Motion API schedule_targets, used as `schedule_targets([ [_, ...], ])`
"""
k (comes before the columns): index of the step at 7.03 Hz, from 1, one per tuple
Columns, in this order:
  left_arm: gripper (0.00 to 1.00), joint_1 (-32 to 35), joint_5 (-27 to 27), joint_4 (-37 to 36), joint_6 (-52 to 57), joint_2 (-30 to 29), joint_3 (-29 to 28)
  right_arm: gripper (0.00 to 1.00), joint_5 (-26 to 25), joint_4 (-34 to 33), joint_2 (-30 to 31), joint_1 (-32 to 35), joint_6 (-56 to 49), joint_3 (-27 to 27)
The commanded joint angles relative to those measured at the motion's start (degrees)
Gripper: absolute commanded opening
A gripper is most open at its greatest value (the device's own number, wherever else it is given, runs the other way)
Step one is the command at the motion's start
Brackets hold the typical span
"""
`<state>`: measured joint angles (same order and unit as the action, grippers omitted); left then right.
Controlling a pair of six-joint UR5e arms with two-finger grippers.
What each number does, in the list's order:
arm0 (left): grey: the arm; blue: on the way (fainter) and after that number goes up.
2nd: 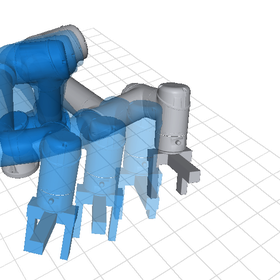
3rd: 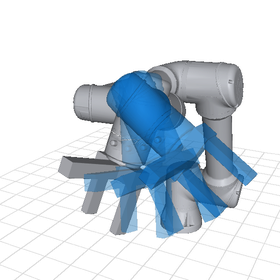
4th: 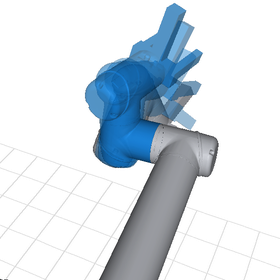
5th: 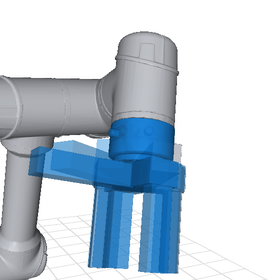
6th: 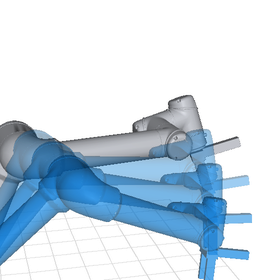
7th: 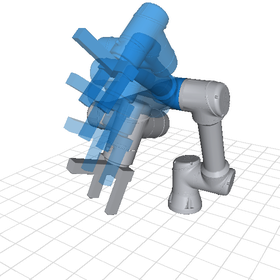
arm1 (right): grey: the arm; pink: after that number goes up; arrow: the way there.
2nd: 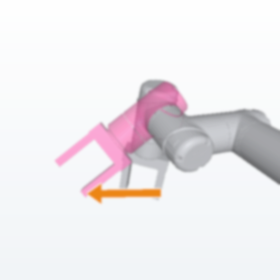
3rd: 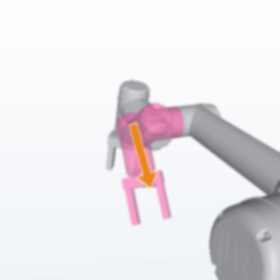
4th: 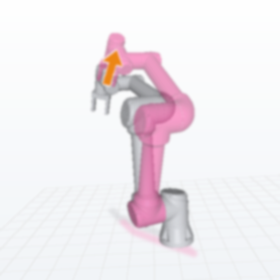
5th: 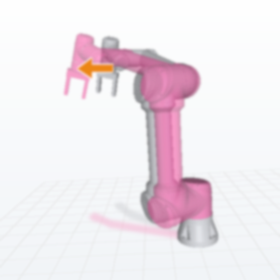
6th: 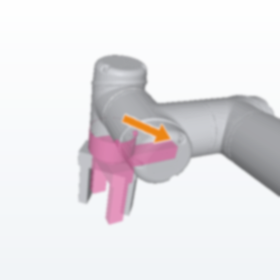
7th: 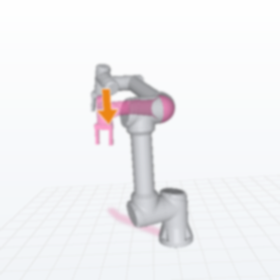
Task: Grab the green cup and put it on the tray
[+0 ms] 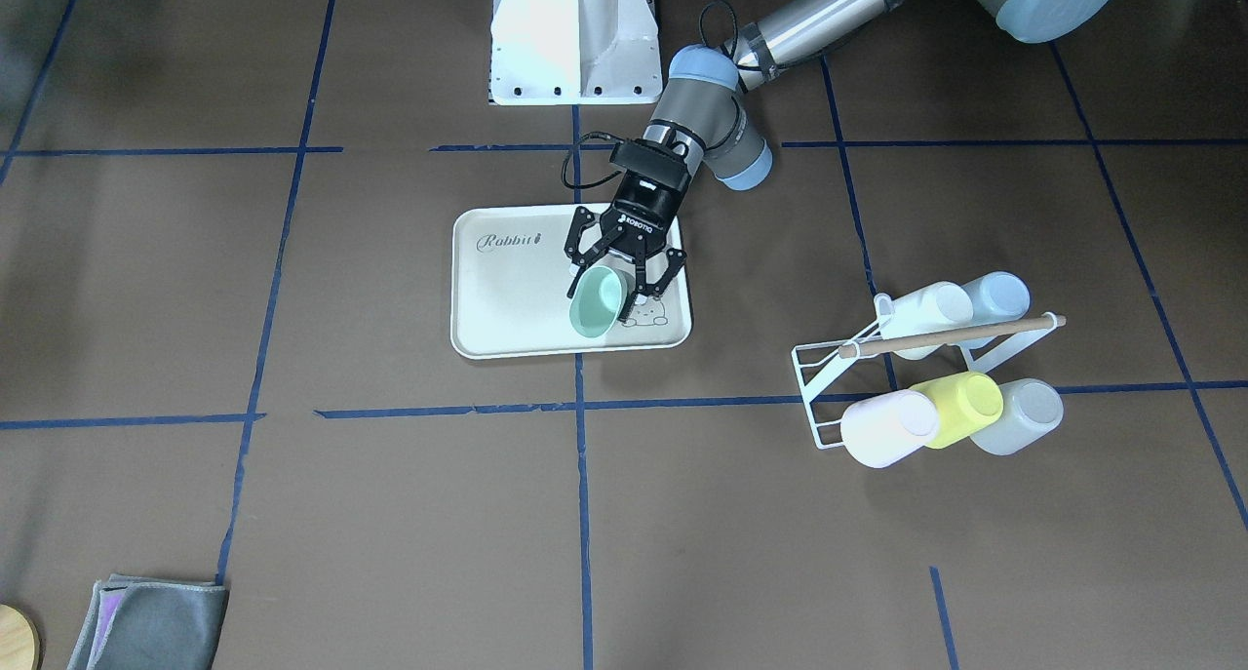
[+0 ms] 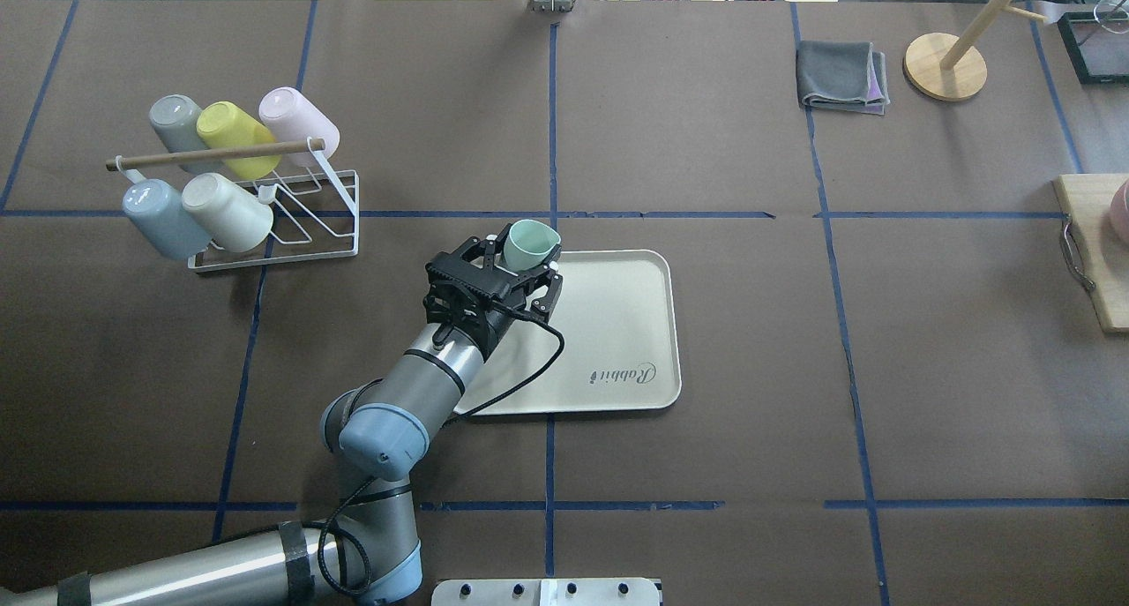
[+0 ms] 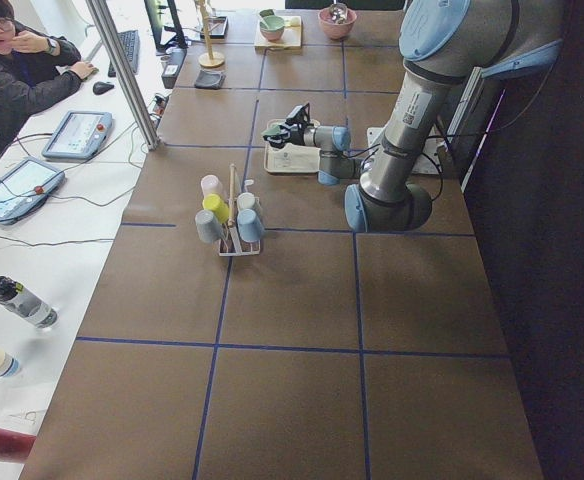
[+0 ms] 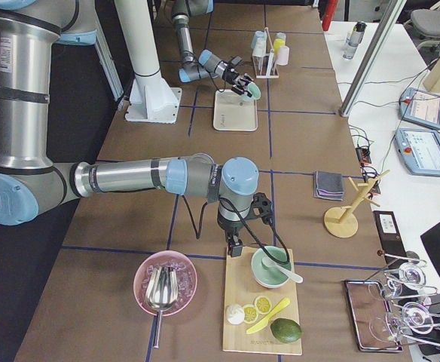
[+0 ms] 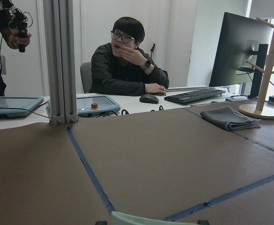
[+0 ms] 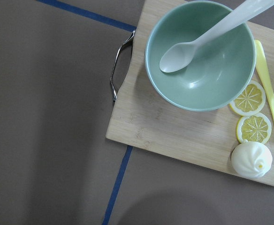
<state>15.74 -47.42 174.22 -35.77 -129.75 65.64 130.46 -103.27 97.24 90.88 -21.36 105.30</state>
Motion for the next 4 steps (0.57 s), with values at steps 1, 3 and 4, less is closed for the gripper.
schedule_targets([
  [1, 0.69, -0.53, -0.04, 0.77, 0.00, -2.34, -2.35, 1.00, -0.03, 0.00, -0.03, 0.00, 0.00, 0.00],
  [3, 0.70, -0.71, -0.56, 0.77, -0.09, -5.24, -5.61, 1.00, -0.03, 0.00, -0.03, 0.00, 0.00, 0.00],
  [4, 0.70, -0.71, -1.70, 0.77, 0.00, -5.33, -5.61, 1.00, -0.03, 0.00, -0.03, 0.00, 0.00, 0.00],
])
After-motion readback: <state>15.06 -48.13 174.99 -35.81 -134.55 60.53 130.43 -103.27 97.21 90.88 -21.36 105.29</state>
